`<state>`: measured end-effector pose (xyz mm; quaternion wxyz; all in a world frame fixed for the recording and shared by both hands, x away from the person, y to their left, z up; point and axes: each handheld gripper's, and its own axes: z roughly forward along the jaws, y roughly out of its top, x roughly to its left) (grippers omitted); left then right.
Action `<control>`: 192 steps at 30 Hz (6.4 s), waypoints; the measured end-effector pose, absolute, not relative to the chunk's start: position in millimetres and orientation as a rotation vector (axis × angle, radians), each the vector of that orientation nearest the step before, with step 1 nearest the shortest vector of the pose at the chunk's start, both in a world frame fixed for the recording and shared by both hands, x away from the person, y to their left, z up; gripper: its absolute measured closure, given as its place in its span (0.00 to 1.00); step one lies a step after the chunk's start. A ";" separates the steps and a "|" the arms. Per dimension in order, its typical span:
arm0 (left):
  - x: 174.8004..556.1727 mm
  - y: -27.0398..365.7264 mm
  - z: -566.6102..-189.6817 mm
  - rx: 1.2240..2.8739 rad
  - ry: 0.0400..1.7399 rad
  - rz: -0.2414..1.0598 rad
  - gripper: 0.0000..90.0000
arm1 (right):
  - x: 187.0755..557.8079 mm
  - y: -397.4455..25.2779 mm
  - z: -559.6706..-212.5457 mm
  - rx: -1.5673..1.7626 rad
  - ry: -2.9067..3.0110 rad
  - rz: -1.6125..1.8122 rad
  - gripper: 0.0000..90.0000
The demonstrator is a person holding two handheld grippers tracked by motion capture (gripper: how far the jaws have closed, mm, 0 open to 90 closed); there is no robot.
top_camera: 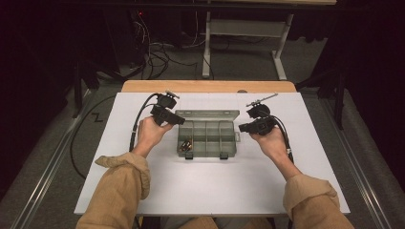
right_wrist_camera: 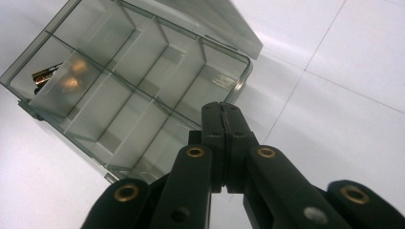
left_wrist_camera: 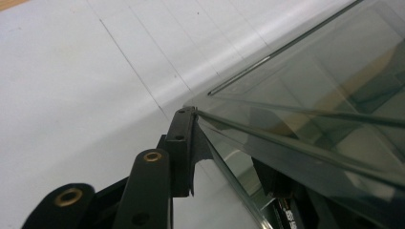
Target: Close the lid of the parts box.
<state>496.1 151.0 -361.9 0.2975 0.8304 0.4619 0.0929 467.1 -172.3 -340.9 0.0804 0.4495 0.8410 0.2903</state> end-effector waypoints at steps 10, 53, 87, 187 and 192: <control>489.1 150.8 -366.9 2.232 1.207 0.241 0.68 | 473.0 -169.0 -332.6 1.364 2.496 0.858 1.00; 474.2 168.7 -341.4 2.148 1.242 0.215 0.94 | 466.1 -168.8 -327.8 1.305 2.546 0.837 1.00; 455.3 160.6 -354.9 2.168 1.194 0.183 0.92 | 458.5 -163.8 -343.8 1.268 2.586 0.880 1.00; 382.0 162.5 -348.4 2.137 1.044 0.344 0.43 | 410.3 -196.3 -350.3 1.154 2.467 1.071 0.60; 373.4 165.9 -350.0 2.122 1.027 0.357 0.42 | 406.1 -203.2 -351.4 1.153 2.445 1.092 0.58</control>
